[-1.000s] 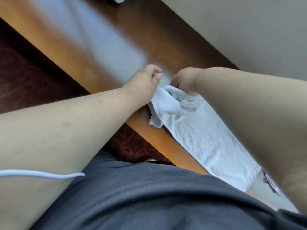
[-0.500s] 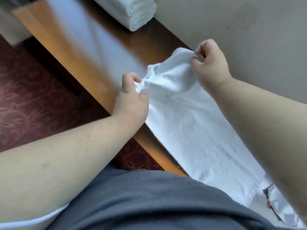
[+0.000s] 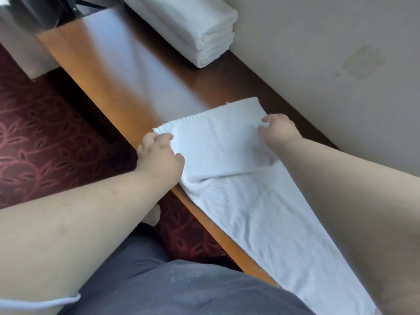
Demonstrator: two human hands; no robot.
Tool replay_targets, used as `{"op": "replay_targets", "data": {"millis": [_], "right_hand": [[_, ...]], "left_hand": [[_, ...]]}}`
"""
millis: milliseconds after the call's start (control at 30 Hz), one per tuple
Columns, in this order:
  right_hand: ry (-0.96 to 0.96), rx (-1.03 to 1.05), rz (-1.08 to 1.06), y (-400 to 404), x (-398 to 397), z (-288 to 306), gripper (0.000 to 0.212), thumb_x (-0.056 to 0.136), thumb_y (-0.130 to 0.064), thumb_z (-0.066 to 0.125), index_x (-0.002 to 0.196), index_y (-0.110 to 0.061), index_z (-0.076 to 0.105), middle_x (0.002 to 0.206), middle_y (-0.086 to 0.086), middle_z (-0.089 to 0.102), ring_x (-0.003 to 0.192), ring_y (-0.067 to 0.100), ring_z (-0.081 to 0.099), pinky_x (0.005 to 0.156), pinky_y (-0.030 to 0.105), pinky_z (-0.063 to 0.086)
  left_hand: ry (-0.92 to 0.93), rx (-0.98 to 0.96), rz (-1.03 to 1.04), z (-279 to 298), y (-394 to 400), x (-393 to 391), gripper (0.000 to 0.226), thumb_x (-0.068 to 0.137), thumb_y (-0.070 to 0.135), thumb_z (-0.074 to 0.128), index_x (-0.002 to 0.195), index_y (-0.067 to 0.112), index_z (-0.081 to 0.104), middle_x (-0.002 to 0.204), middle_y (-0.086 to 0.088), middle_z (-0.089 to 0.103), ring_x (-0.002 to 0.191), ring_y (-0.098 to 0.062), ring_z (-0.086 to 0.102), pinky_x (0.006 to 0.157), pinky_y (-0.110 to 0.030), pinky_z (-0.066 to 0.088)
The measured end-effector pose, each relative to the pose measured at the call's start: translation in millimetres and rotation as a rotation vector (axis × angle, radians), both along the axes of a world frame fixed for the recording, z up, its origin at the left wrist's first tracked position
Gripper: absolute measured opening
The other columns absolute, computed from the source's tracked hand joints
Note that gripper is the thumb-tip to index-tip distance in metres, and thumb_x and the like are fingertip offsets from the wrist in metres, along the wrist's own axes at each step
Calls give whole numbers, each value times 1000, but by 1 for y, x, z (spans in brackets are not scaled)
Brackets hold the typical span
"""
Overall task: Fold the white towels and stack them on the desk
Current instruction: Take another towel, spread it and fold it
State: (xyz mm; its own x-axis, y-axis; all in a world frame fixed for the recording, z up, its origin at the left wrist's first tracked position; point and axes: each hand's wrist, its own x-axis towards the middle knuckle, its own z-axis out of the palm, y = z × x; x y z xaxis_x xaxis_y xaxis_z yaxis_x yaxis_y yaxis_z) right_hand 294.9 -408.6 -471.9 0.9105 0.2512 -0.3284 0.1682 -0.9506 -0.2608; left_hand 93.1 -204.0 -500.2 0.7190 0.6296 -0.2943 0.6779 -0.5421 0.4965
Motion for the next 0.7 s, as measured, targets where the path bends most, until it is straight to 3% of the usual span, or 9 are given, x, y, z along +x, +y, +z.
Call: {"op": "replay_targets", "data": {"millis": [67,133,200,333,400,567,700], "right_hand": [[-53,-100,109,20,11,-3,38,99,-29,43,131,-18,58,140,7,49,129,34,44,105,45,40],[-40,-258,220,43,16,-11,31,98,-26,37,116,-14,59,123,8,54,121,37,48,97,43,42],[14,-339,258,63,21,-24,35,98,-28,34,123,-12,53,127,8,50,121,36,47,95,44,41],[69,-243,226,94,37,-46,57,100,-39,35,150,-12,30,163,4,19,147,27,22,115,45,28],[89,-165,214,110,47,-50,62,101,-39,36,155,-14,23,167,0,9,152,21,9,121,41,17],[41,-54,208,150,70,-55,67,97,-49,43,154,-14,30,165,3,17,152,22,14,121,39,15],[-114,-87,105,173,78,-59,65,93,-59,42,147,-22,41,165,5,16,150,29,15,120,50,18]], "left_hand": [[-34,126,-336,-5,12,13,53,96,24,51,147,28,37,157,1,22,141,-25,21,111,-38,26],[75,171,-661,-14,21,24,56,102,31,42,154,28,21,163,1,12,148,-21,10,117,-38,16],[197,208,-805,-24,29,30,60,103,42,34,156,27,11,165,0,2,151,-21,0,119,-39,8],[192,325,-835,-29,43,35,64,99,56,30,155,27,17,164,-4,7,148,-26,9,116,-43,16],[152,363,-855,-28,51,40,61,98,58,31,152,29,23,160,-5,16,141,-27,21,111,-43,23],[82,356,-850,-29,78,57,55,95,56,42,143,31,36,137,-2,37,123,-25,35,104,-41,32],[107,324,-838,-28,101,64,64,89,62,49,145,35,31,130,2,39,117,-22,36,97,-37,35]]}}
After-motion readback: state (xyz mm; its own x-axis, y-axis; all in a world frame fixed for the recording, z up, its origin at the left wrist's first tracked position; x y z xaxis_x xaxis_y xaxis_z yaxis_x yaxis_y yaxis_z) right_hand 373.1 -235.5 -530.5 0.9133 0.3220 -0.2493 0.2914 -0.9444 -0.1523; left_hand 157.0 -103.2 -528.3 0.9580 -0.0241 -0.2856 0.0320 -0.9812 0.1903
